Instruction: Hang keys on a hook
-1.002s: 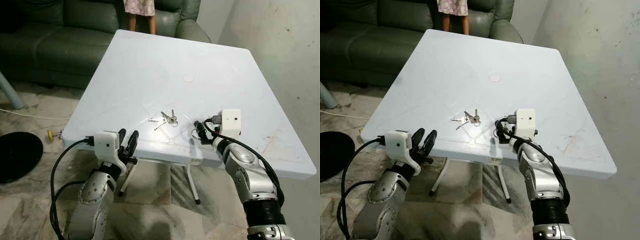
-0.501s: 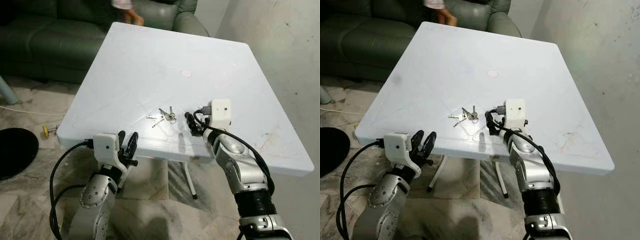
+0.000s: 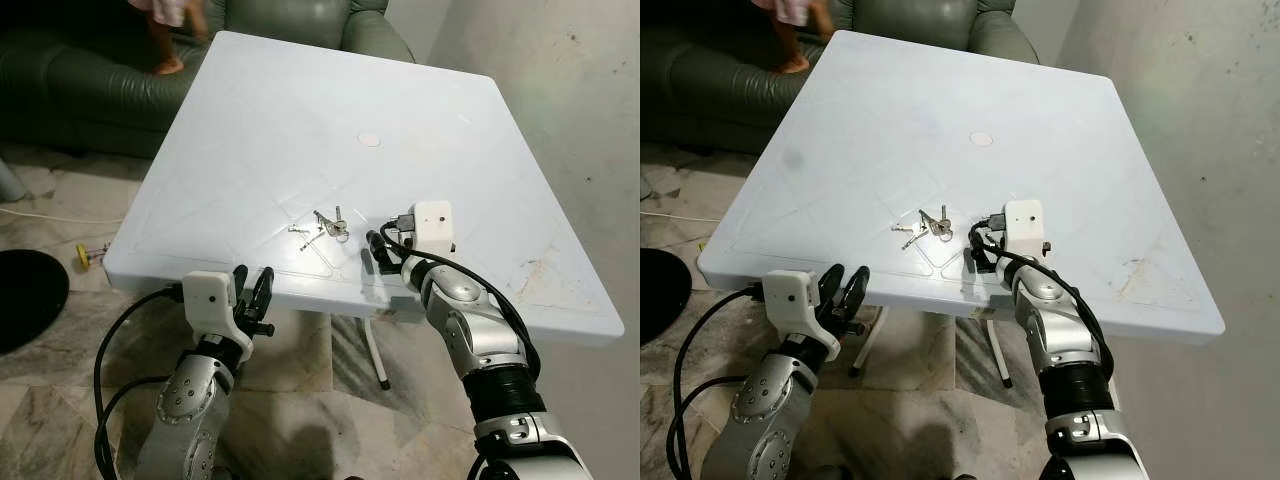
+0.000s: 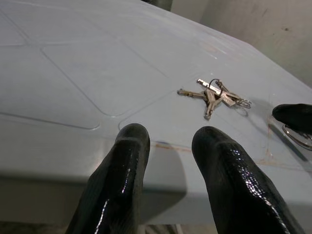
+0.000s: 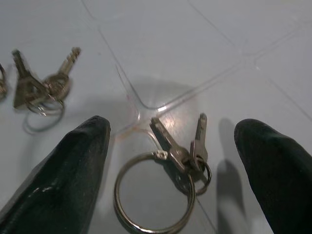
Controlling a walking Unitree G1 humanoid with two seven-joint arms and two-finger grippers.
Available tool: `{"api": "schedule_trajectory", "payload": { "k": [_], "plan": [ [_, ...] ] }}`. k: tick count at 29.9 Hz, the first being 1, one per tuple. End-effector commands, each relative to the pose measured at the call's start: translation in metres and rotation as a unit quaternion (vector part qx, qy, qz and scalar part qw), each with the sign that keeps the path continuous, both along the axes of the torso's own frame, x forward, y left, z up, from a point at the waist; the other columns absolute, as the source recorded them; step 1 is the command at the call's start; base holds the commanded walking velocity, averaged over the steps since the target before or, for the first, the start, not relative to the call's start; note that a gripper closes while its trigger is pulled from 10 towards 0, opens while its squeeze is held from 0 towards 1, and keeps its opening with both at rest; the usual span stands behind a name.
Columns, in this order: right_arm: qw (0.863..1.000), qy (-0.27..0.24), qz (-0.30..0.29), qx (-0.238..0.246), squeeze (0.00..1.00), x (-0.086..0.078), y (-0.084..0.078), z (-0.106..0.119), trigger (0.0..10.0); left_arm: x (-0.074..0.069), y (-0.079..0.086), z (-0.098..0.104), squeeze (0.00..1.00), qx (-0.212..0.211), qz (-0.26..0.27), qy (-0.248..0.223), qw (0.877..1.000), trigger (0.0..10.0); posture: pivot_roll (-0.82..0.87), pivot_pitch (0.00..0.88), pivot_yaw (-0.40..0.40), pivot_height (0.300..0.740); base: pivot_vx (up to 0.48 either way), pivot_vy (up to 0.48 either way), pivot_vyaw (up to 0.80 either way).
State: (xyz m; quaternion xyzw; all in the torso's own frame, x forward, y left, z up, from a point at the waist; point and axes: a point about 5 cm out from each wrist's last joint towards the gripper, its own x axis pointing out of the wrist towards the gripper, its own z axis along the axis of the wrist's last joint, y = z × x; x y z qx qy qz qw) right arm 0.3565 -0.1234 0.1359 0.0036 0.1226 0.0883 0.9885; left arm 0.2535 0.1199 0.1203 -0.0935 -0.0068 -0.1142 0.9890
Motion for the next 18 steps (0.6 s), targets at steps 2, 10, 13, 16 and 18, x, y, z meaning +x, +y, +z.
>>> {"api": "schedule_trajectory", "payload": {
  "k": [2,10,13,16,18],
  "plan": [
    [1.0,0.012,-0.014,-0.01,0.0,-0.0019,-0.0106,-0.0066,10.0,-0.0051,-0.0051,-0.0004,0.0,0.002,-0.004,0.005,1.0,10.0,0.17,0.171,-0.177,0.736,0.0,0.0,0.0],
    [0.999,0.02,-0.014,-0.023,0.0,-0.0037,-0.0161,-0.0101,0.0,-0.0056,-0.0049,-0.0001,0.0,0.001,-0.002,0.007,1.0,10.0,0.16,0.186,-0.179,0.736,0.0,0.0,0.0],
    [0.999,0.024,-0.013,-0.023,0.0,-0.0038,-0.017,-0.0108,0.0,-0.0053,-0.005,-0.0003,0.0,0.001,-0.002,0.008,1.0,10.0,0.16,0.186,-0.179,0.736,0.0,0.0,0.0],
    [0.999,0.034,-0.014,-0.018,0.0,-0.0046,-0.0189,-0.0133,0.0,-0.0055,-0.0048,0.0,0.0,0.0,0.0,0.009,1.0,10.0,0.16,0.195,-0.179,0.736,0.0,0.0,0.0],
    [0.999,0.035,-0.014,-0.018,0.0,-0.0048,-0.0194,-0.0137,0.0,-0.0058,-0.0049,-0.0001,0.0,0.0,0.0,0.009,1.0,10.0,0.16,0.197,-0.18,0.736,0.0,0.0,0.0]
  ]
}}
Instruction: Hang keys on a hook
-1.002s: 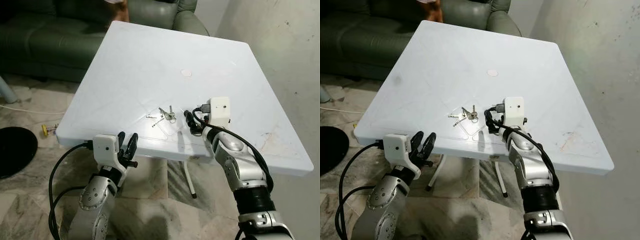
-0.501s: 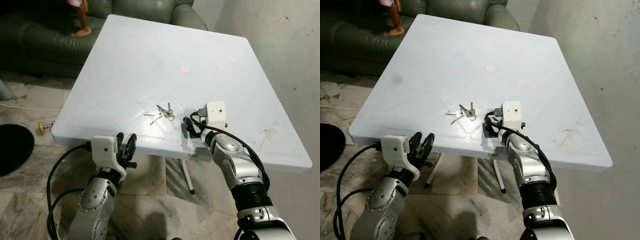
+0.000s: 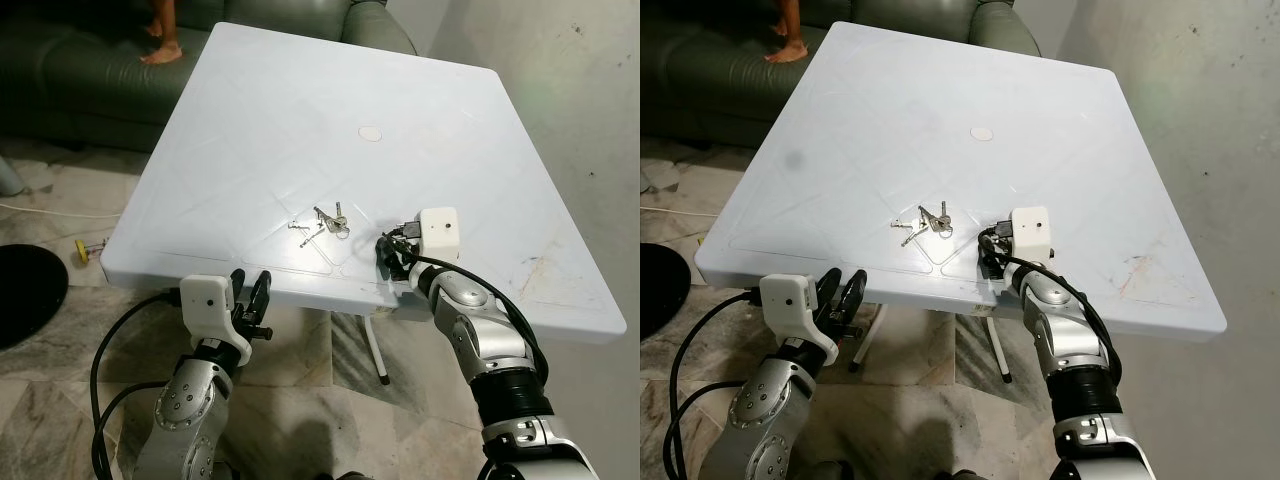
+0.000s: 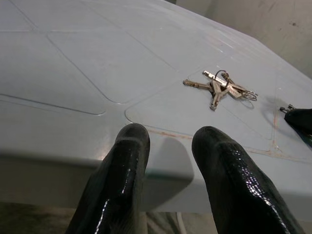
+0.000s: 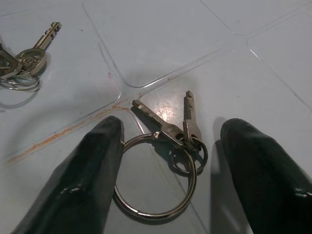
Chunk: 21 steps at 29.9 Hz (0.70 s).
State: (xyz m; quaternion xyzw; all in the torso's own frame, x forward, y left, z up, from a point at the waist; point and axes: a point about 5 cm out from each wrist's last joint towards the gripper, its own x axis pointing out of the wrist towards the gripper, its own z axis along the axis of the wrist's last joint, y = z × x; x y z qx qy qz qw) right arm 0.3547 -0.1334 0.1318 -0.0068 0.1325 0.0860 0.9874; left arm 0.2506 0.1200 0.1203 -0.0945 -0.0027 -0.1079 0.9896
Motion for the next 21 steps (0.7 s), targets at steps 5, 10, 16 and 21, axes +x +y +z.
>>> {"api": "schedule_trajectory", "payload": {
  "k": [5,10,16,21],
  "plan": [
    [0.999,0.037,-0.009,-0.001,0.0,-0.0047,-0.0101,-0.0123,0.0,-0.0033,-0.0053,-0.0009,0.0,0.001,-0.005,0.006,1.0,10.0,0.15,0.201,-0.182,0.736,0.0,0.0,0.0],
    [0.999,0.045,-0.008,0.004,0.0,-0.0052,-0.0114,-0.0133,0.0,-0.0028,-0.0051,-0.0007,0.0,0.002,-0.004,0.006,1.0,10.0,0.15,0.2,-0.182,0.736,0.0,0.0,0.0],
    [0.999,0.044,-0.009,0.005,0.0,-0.0049,-0.0155,-0.0111,0.0,-0.0003,-0.0067,0.0004,0.0,0.0,-0.004,0.003,1.0,10.0,0.14,0.194,-0.185,0.736,0.0,0.0,0.0],
    [0.999,0.045,-0.01,0.006,0.0,-0.0049,-0.0161,-0.0108,0.0,0.0009,-0.0091,0.0011,0.0,-0.001,-0.006,0.001,1.0,10.0,0.14,0.187,-0.183,0.736,0.0,0.0,0.0]
  ]
}}
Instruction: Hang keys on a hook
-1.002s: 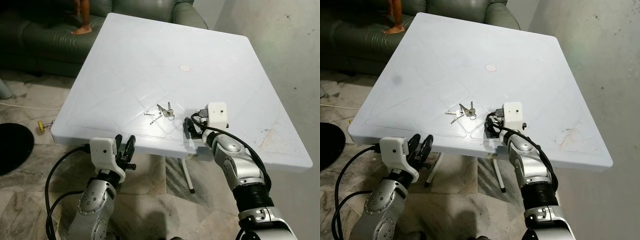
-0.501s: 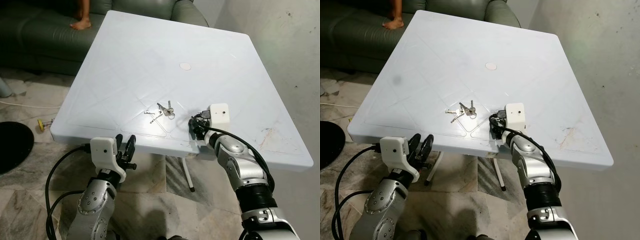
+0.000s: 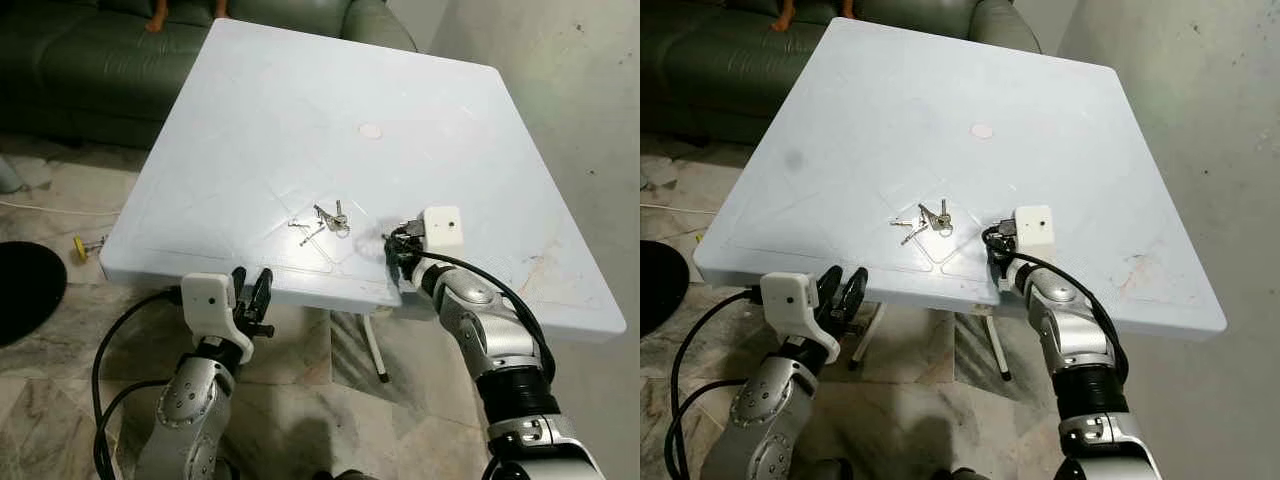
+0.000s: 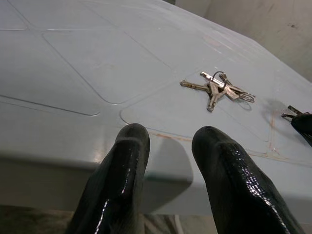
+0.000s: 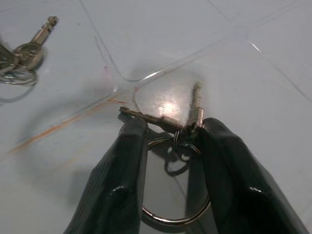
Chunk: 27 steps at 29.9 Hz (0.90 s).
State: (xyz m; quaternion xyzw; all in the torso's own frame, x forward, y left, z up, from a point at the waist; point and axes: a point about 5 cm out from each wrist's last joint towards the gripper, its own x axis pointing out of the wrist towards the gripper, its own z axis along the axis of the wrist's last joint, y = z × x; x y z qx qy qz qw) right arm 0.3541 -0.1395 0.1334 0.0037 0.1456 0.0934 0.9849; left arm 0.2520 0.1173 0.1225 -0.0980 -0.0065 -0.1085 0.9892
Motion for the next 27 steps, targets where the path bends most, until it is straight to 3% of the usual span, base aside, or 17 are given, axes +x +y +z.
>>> {"api": "schedule_trajectory", "payload": {
  "k": [1,23,27],
  "plan": [
    [0.999,0.03,-0.015,-0.004,0.0,-0.005,-0.01,-0.012,0.0,0.0,-0.007,-0.001,0.0,0.002,-0.006,0.004,1.0,10.0,0.14,0.187,-0.183,0.736,0.0,0.0,0.0],
    [1.0,-0.002,-0.013,0.024,0.0,-0.003,-0.004,-0.001,0.0,0.001,-0.009,-0.001,0.0,0.006,-0.013,-0.002,1.0,10.0,0.14,0.151,-0.176,0.736,0.0,0.0,0.0],
    [0.998,-0.023,-0.021,0.049,0.0,-0.002,-0.004,0.008,0.0,0.002,-0.01,-0.001,0.0,0.006,-0.013,-0.003,1.0,10.0,0.14,0.152,-0.175,0.736,0.0,0.0,0.0]
  ]
}}
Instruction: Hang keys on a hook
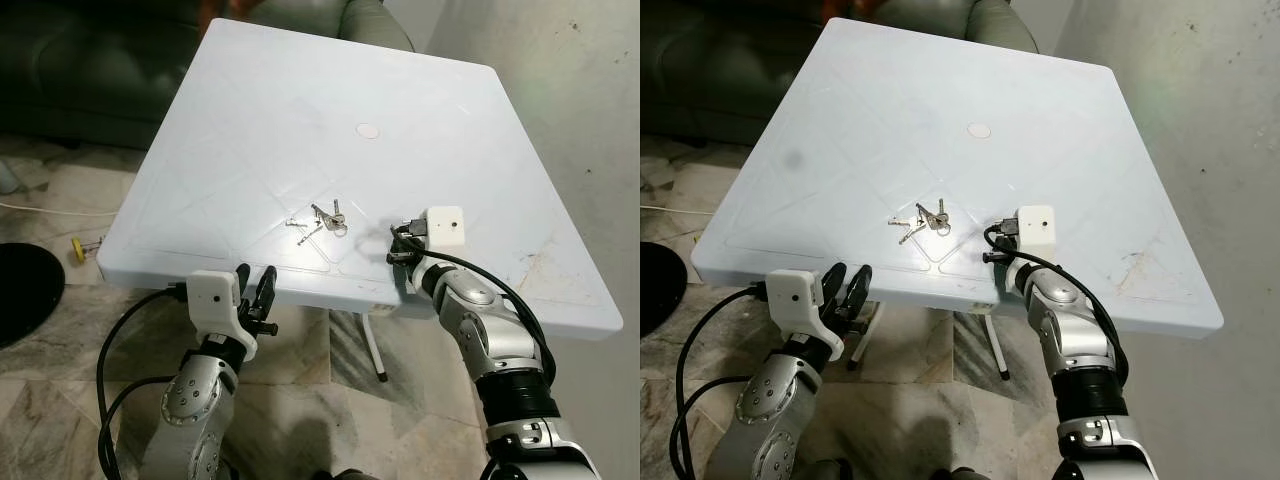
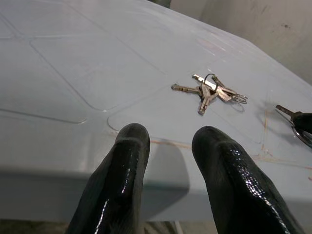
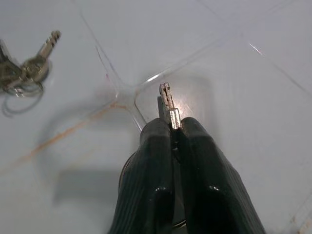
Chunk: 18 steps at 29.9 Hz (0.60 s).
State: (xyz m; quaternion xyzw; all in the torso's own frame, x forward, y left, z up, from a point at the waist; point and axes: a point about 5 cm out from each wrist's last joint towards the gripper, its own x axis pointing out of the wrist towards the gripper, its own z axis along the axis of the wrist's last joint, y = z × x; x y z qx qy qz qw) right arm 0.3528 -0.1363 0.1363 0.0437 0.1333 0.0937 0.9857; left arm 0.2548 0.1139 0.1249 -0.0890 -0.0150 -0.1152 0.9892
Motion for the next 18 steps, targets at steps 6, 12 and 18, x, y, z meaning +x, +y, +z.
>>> {"api": "schedule_trajectory", "payload": {
  "k": [6,12,18],
  "plan": [
    [0.994,-0.075,-0.04,0.065,0.0,0.004,-0.012,0.029,0.0,0.001,-0.007,-0.002,0.0,-0.003,-0.007,0.004,1.0,10.0,0.14,0.152,-0.174,0.736,0.0,0.0,0.0],
    [0.981,-0.172,-0.077,0.05,0.0,-0.001,-0.026,0.05,10.0,0.005,-0.007,-0.001,0.0,-0.006,-0.004,0.0,1.0,10.0,0.14,0.137,-0.172,0.736,0.0,0.0,0.0],
    [0.971,-0.21,-0.038,0.107,0.0,-0.017,-0.029,0.05,10.0,0.011,-0.006,0.002,0.0,-0.008,-0.001,-0.008,1.0,10.0,0.14,0.121,-0.166,0.736,0.0,0.0,0.0]
  ]
}}
